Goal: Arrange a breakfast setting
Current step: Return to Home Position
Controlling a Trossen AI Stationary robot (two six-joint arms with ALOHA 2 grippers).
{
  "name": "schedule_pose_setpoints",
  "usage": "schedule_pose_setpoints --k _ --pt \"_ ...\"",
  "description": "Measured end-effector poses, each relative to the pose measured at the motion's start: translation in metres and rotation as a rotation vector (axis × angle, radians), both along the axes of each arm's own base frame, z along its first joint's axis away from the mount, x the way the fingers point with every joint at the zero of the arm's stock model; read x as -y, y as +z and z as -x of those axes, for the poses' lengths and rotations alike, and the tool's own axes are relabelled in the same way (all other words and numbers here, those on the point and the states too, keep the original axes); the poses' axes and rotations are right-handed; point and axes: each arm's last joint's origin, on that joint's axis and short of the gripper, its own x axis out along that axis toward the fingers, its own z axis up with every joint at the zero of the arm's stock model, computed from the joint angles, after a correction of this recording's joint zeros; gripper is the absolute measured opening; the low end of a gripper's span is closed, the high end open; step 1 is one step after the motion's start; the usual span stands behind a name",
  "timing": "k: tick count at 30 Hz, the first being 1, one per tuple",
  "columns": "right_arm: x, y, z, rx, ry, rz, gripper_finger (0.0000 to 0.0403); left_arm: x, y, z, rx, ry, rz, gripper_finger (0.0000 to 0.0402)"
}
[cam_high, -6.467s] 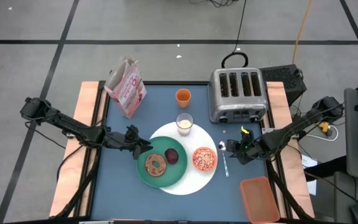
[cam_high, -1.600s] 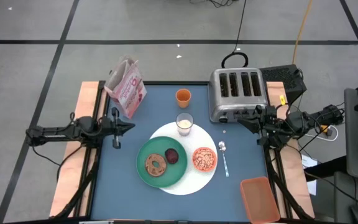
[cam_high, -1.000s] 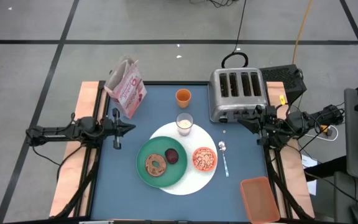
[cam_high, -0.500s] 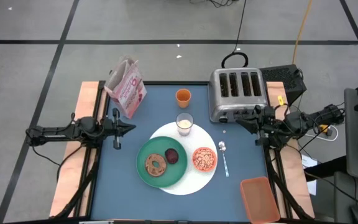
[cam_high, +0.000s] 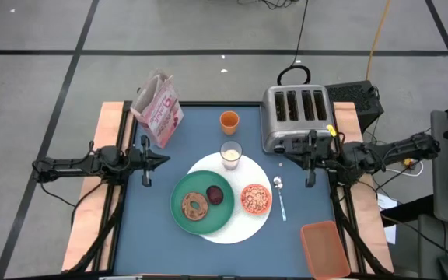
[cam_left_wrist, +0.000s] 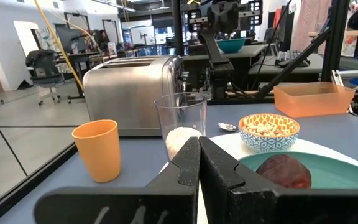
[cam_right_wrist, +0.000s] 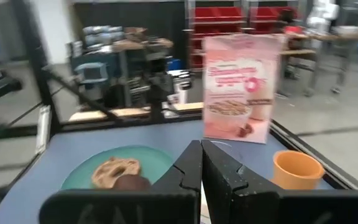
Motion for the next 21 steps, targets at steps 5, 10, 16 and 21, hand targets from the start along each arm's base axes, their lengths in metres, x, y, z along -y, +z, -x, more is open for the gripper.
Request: schedule_pose_setpoints --k 5,10,16,21 --pt "0.01 -0.005 0.005 -0.067 0.009 0.047 0.0 0.0 0.0 0.0 0.001 0.0 0.0 0.0006" --pt "0.016 -0.018 0.023 -0.188 -0.035 -0.037 0.0 0.0 0.0 0.0 0.002 0.0 0.002 0.0006" --pt "0.018 -0.013 0.041 -0.12 -0.027 0.0 0.0 0.0 0.0 0.0 0.006 -0.001 0.031 0.0006" --pt "0.019 -0.016 0.05 -0.072 -0.023 0.033 0.0 0.0 0.0 0.0 0.006 -0.001 0.031 0.0006"
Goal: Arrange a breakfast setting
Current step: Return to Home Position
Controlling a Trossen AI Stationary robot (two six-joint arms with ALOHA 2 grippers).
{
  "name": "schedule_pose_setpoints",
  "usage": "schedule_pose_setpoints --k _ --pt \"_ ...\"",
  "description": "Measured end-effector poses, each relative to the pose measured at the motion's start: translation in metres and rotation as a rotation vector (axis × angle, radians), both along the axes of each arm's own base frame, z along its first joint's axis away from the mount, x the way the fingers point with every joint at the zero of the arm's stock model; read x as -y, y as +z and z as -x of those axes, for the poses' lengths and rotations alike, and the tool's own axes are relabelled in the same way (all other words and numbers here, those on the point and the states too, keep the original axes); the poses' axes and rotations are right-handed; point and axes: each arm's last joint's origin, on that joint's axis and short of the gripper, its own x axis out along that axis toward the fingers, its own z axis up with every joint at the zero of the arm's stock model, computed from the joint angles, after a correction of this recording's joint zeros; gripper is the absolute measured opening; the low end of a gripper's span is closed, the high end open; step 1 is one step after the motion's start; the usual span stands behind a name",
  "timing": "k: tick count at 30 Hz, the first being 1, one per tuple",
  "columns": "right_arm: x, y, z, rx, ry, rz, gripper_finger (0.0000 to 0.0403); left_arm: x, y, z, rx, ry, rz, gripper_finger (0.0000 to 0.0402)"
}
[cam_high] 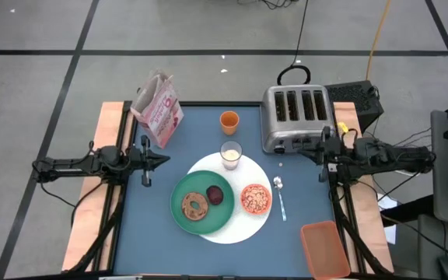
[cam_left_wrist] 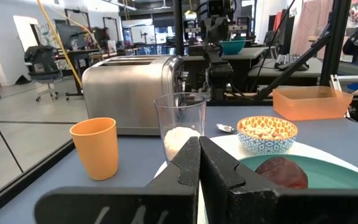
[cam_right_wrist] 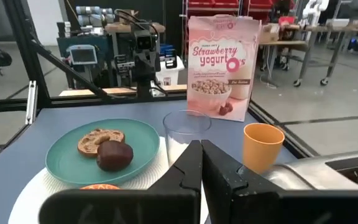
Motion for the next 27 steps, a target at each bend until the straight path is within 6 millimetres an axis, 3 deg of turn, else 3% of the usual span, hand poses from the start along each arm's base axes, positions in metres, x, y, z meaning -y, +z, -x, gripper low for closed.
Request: schedule_pose_setpoints --k 9,21,27 --pt "-0.001 -0.053 -0.005 0.141 0.003 0.007 0.0 0.0 0.0 0.0 0.001 0.0 0.001 0.0006" --pt "-0.005 -0.073 -0.014 0.2 0.106 0.088 0.0 0.0 0.001 0.0 0.009 0.0 0.002 0.0006" --pt "-0.004 -0.068 -0.014 0.275 0.101 0.071 0.0 0.0 0.001 0.0 0.01 0.0 0.002 0.0006"
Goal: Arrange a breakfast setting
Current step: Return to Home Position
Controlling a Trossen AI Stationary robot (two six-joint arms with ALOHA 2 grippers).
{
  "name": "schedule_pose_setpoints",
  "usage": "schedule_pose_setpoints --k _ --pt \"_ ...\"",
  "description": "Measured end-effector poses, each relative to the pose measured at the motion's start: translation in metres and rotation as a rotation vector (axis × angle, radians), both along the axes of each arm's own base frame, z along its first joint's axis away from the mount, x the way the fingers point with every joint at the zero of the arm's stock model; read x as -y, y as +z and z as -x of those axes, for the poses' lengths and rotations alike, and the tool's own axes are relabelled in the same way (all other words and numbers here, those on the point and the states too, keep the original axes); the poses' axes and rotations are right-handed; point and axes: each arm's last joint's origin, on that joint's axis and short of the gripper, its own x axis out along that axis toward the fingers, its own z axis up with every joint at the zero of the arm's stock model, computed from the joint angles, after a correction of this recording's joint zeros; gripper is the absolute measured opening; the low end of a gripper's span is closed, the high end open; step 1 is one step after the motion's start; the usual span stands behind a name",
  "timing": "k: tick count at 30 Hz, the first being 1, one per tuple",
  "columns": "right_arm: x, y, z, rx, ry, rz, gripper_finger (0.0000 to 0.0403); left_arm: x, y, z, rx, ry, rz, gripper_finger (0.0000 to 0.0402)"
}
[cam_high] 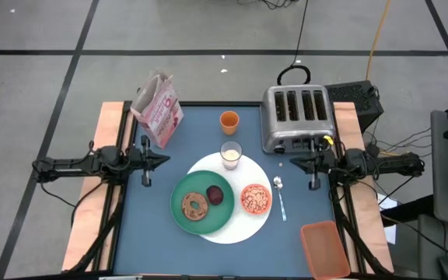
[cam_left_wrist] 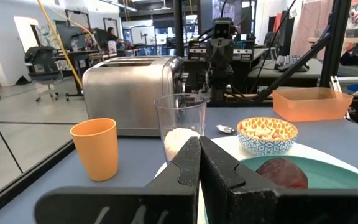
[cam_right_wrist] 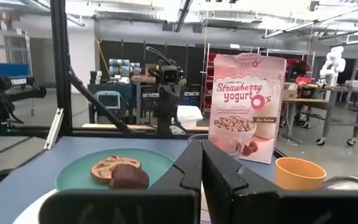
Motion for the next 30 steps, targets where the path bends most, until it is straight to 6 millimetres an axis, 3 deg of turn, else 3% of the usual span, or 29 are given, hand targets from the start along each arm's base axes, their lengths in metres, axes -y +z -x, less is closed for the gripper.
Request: schedule_pose_setpoints --k 12,30 --pt "0.0 -0.011 -0.001 -0.114 -0.003 0.046 0.0 0.0 0.0 0.0 0.001 0.0 0.0 0.0006" --pt "0.0 -0.014 -0.003 -0.153 0.0 0.021 0.0007 0.0 0.0 0.0 0.0 0.001 0.0 0.0006"
